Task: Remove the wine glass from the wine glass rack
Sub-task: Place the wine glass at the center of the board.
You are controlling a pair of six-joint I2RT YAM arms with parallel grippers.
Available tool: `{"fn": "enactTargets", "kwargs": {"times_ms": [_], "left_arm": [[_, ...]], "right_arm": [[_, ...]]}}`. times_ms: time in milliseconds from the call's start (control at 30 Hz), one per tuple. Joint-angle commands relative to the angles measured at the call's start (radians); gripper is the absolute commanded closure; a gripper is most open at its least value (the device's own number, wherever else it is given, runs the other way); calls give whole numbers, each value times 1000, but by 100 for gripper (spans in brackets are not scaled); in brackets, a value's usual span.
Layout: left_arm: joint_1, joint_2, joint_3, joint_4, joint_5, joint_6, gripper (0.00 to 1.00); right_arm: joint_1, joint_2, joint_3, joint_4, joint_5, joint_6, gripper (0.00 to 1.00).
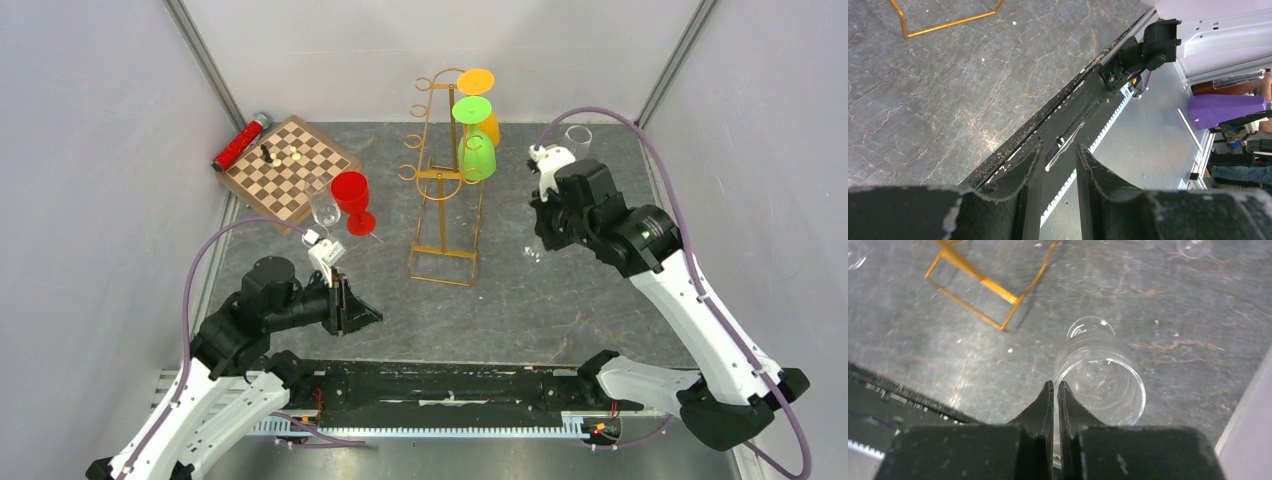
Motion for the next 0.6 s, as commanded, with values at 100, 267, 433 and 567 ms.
{"fn": "enactTargets", "kwargs": {"times_ms": [100, 267, 433, 567], "left_arm": [[3, -24, -9, 60, 3, 41, 64], [3, -19, -11, 60, 14, 41, 64], [3, -20, -14, 64, 17, 39, 64], [2, -28, -16, 64, 10, 37, 64]], "right_arm": [[-206, 47, 14, 184, 53, -26, 100], [-391, 92, -56, 303, -56, -36, 100], [-478, 172, -65, 366, -88, -36, 100], [-529, 230, -52, 402, -128, -32, 100]]}}
